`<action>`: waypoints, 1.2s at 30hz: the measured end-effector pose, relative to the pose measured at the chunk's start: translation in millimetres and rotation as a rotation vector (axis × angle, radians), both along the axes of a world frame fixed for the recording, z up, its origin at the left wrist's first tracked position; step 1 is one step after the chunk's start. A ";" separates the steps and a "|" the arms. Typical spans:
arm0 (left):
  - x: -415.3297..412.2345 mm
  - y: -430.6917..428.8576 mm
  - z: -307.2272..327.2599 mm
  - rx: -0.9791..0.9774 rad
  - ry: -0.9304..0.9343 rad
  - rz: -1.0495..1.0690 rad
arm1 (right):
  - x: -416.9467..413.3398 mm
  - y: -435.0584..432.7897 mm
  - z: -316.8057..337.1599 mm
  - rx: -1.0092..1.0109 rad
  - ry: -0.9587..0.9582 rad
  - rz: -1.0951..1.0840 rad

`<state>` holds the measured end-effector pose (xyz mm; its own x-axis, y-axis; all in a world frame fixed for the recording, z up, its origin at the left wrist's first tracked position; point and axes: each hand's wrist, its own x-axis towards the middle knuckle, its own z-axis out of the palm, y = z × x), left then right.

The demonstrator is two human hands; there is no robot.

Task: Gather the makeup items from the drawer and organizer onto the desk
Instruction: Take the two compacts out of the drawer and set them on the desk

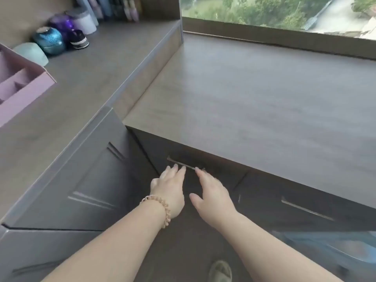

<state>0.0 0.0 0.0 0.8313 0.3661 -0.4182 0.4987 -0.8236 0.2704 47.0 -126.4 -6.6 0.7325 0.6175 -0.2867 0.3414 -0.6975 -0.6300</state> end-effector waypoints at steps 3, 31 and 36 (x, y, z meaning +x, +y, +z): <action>15.3 12.0 -20.0 0.131 -0.068 -0.043 | 11.9 15.3 -24.3 -0.052 -0.178 0.070; -70.8 47.9 -35.3 0.302 -0.040 -0.495 | -82.3 48.4 -32.8 -0.154 -0.823 -0.196; -97.0 41.5 -2.5 0.139 -0.517 -0.502 | -85.8 41.8 -21.1 -0.393 -0.619 -0.285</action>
<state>-97.0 41.5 -2.5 0.9914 -0.0896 0.0957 -0.1107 -0.9632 0.2451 -38.8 -84.6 -27.8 0.9452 0.3198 0.0665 0.3242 -0.9432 -0.0725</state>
